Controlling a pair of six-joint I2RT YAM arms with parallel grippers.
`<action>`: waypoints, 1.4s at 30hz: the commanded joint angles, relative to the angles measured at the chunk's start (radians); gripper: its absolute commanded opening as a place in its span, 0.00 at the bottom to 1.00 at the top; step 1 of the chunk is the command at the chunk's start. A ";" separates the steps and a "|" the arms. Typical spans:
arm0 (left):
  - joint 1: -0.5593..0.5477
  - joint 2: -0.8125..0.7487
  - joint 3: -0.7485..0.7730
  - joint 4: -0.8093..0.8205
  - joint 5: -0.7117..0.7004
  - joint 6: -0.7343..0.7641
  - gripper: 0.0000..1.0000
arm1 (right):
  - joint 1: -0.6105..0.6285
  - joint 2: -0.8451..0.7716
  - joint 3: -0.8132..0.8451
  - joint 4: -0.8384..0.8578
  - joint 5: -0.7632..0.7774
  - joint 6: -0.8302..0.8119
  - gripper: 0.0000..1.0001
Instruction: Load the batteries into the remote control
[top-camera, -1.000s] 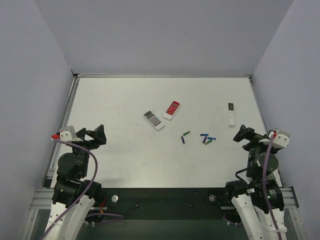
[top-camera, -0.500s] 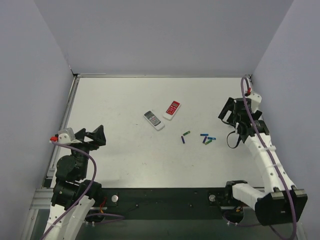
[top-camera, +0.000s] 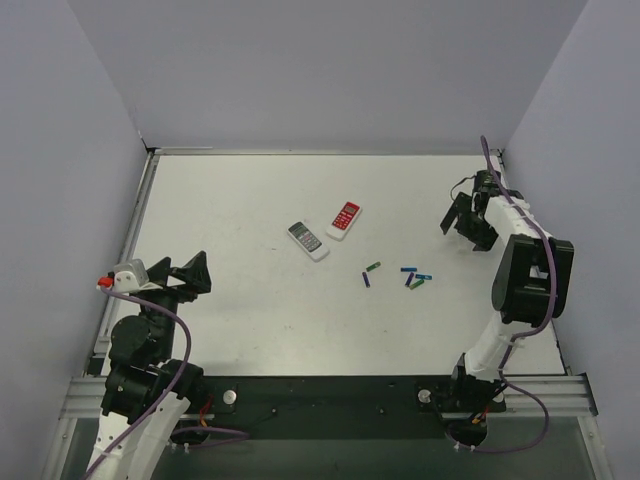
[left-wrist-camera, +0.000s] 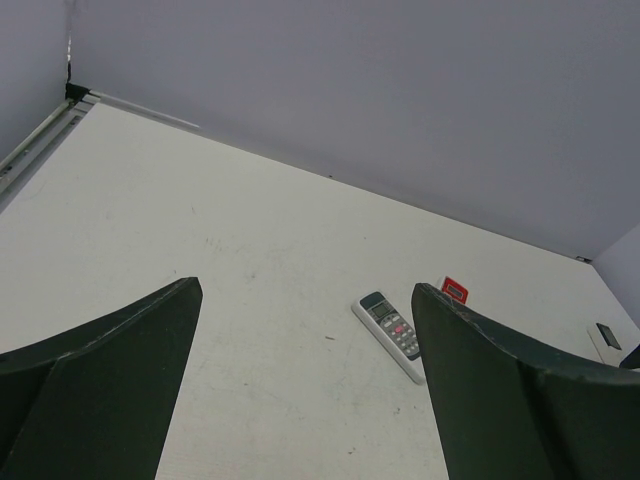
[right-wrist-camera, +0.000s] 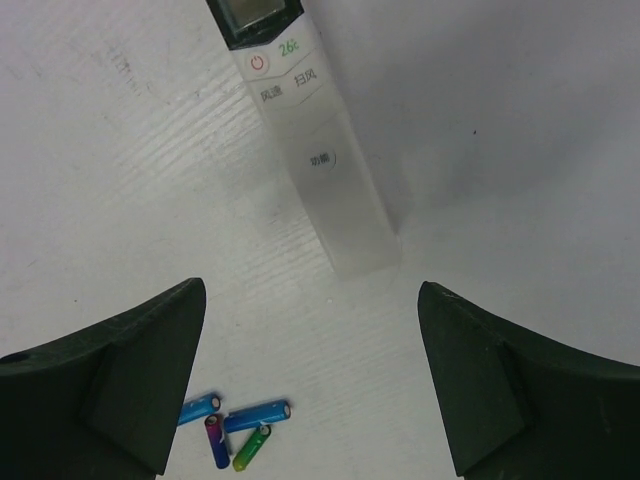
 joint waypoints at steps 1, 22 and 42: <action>-0.002 0.001 0.002 0.026 -0.002 0.005 0.97 | -0.034 0.097 0.099 -0.048 -0.056 -0.060 0.80; 0.009 0.052 -0.004 0.043 0.064 0.009 0.98 | -0.051 0.196 0.190 -0.103 -0.163 -0.169 0.07; 0.009 0.375 0.005 0.288 0.535 -0.152 0.98 | 0.457 -0.442 -0.278 0.381 -0.653 0.067 0.00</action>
